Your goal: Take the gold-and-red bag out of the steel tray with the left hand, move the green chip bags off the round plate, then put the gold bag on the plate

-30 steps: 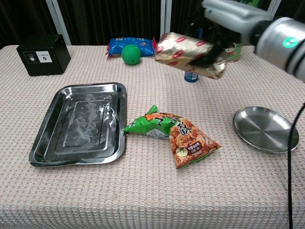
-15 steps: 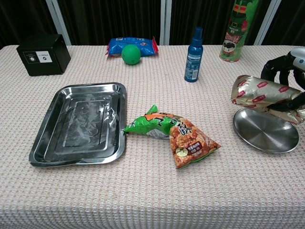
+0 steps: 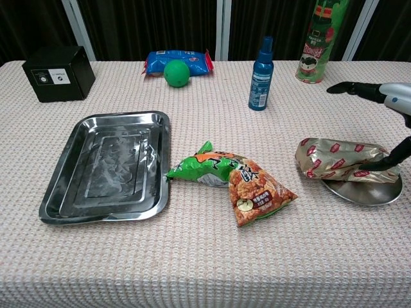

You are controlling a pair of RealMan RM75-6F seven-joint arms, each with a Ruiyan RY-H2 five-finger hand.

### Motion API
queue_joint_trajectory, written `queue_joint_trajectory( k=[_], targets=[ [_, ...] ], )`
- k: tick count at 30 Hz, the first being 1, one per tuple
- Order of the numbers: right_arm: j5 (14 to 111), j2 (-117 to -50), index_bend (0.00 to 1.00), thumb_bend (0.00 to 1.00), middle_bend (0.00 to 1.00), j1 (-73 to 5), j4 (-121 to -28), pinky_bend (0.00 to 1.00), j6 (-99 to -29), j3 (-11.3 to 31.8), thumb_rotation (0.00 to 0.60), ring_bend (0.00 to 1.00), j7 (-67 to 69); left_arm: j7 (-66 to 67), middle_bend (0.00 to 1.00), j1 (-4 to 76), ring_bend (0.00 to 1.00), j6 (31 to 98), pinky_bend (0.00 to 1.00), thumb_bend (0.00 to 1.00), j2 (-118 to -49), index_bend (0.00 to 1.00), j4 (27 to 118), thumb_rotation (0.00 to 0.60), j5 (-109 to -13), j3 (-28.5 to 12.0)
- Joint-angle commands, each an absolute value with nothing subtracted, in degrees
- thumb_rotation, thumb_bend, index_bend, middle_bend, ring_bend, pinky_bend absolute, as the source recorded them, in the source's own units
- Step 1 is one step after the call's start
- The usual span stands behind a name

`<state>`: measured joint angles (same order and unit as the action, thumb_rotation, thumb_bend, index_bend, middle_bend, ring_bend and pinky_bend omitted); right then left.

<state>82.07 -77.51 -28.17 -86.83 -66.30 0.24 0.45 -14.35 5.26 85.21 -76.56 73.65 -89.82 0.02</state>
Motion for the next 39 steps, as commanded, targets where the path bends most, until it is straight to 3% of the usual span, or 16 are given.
queue_joint_trajectory(
  k=[1, 8, 20, 30, 39],
  targets=[
    [83.8, -73.8, 0.0, 0.0, 0.03, -25.8, -89.6, 0.0, -71.6, 1.7, 0.6, 0.0, 5.0, -14.8, 0.1, 6.2, 0.0, 84.9, 0.07, 0.02, -75.3, 0.08, 75.5, 0.6, -91.9, 0.9],
    [84.7, -67.6, 0.0, 0.0, 0.04, -22.1, -91.6, 0.0, -79.6, 5.4, 0.6, 0.0, 19.2, -10.3, 0.1, 13.2, 0.0, 81.2, 0.07, 0.03, -74.2, 0.08, 79.8, 0.6, -103.6, 4.0],
    [80.1, -62.2, 0.0, 0.0, 0.03, -18.8, -89.2, 0.0, -79.4, 8.4, 0.6, 0.0, 28.2, -5.6, 0.1, 29.8, 0.0, 66.1, 0.07, 0.03, -82.7, 0.08, 88.1, 0.6, -106.9, -1.6],
    [79.4, -62.2, 0.0, 0.0, 0.02, -16.7, -84.9, 0.01, -78.4, 8.7, 0.6, 0.0, 34.1, -4.9, 0.1, 40.3, 0.0, 56.2, 0.07, 0.06, -95.8, 0.08, 82.6, 0.6, -103.7, -4.8],
    [80.1, -62.4, 0.0, 0.0, 0.01, -14.8, -81.5, 0.01, -78.9, 8.7, 0.6, 0.0, 39.3, -3.7, 0.1, 45.3, 0.0, 51.9, 0.08, 0.17, -102.1, 0.08, 75.2, 0.6, -99.8, -5.7]
  ],
)
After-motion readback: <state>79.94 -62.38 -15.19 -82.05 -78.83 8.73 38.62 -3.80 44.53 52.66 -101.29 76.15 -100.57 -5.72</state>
